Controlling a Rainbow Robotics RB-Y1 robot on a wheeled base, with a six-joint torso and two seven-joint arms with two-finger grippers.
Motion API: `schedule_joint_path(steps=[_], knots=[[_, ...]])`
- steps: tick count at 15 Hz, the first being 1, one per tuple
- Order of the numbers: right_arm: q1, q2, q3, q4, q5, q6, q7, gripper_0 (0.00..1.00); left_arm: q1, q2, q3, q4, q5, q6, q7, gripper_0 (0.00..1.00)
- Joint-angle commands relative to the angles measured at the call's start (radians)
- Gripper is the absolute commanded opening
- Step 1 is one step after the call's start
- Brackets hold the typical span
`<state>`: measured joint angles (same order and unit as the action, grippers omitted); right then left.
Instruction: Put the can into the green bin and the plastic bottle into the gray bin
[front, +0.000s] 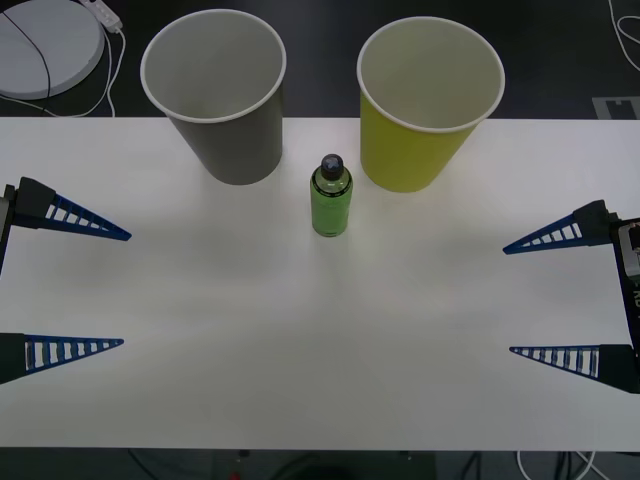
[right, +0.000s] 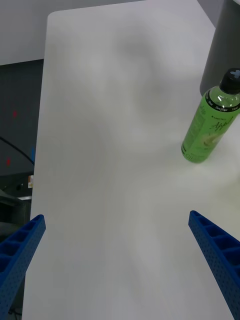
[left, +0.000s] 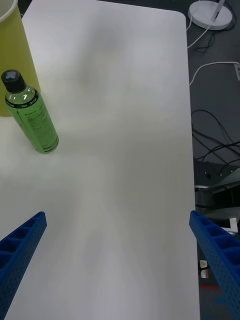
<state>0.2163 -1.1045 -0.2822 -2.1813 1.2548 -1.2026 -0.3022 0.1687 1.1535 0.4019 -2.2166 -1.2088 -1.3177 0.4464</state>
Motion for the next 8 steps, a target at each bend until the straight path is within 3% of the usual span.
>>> schedule_joint_path(steps=[1, 4, 8], knots=[[0.000, 0.000, 0.000, 0.000, 0.000, 0.000, 0.000, 1.00, 0.000, 0.000, 0.000, 0.000, 0.000, 0.000, 0.000, 1.00], [0.051, -0.005, 0.026, 0.014, -0.005, 0.002, 0.000, 1.00, 0.000, 0.000, 0.000, 0.000, 0.000, 0.000, 0.000, 1.00], [0.112, -0.072, 0.044, 0.012, -0.101, 0.135, 0.032, 1.00, 0.000, 0.000, 0.000, 0.000, 0.000, 0.000, 0.000, 1.00]])
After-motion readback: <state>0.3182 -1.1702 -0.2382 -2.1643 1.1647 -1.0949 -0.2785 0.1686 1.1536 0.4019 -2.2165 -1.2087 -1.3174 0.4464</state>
